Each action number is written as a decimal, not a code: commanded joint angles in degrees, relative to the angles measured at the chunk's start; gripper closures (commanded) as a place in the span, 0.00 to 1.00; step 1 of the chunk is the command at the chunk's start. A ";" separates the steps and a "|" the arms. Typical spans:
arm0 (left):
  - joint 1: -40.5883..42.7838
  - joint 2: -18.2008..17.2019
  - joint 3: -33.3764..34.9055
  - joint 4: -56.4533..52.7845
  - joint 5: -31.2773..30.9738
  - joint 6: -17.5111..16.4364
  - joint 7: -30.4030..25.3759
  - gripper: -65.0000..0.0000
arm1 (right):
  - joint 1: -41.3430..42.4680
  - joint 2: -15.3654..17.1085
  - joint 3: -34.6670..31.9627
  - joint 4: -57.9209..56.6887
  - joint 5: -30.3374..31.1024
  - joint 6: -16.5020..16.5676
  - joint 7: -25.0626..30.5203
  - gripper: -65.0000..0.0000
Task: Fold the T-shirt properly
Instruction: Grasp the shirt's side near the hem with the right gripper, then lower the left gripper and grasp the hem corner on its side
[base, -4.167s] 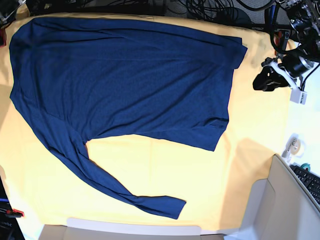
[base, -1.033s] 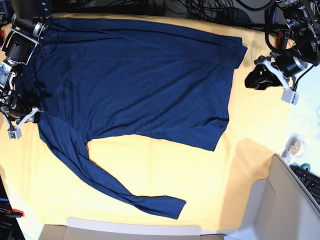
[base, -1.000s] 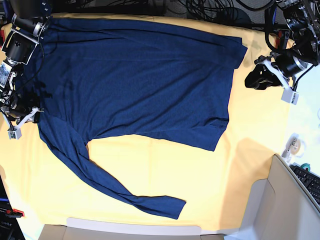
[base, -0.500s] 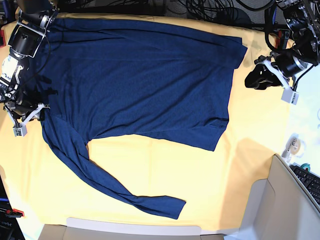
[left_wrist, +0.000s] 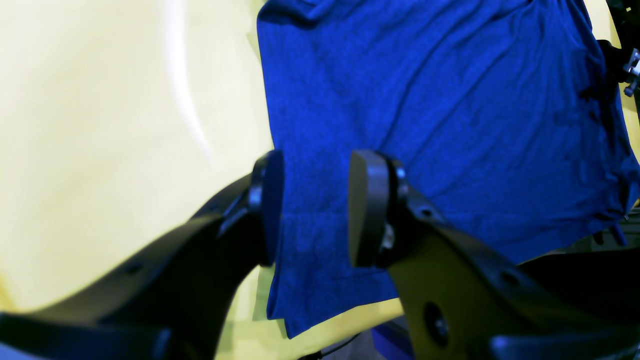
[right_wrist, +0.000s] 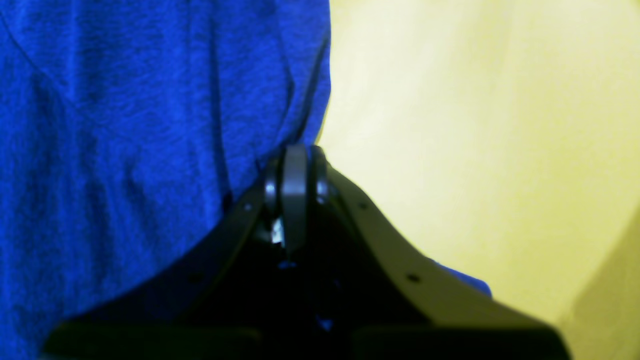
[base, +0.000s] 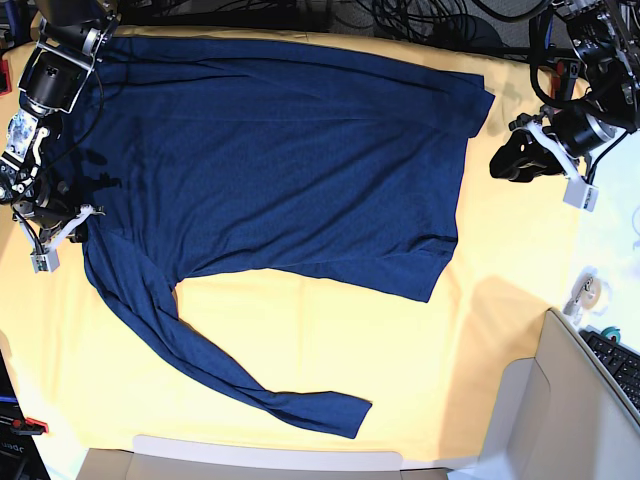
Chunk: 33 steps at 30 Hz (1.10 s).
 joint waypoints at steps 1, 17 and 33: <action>-0.48 -0.92 -0.61 0.94 -0.97 -0.09 -0.76 0.67 | -0.50 0.57 -0.11 0.05 -1.72 0.76 -3.61 1.00; -16.21 -1.19 3.79 -20.42 -0.88 0.00 -0.50 0.58 | -5.77 1.54 0.77 8.22 -1.99 0.76 -3.61 1.00; -41.97 -5.49 40.88 -56.73 -0.97 -0.17 -21.24 0.52 | -7.62 1.71 3.49 8.31 -1.99 0.76 -3.61 1.00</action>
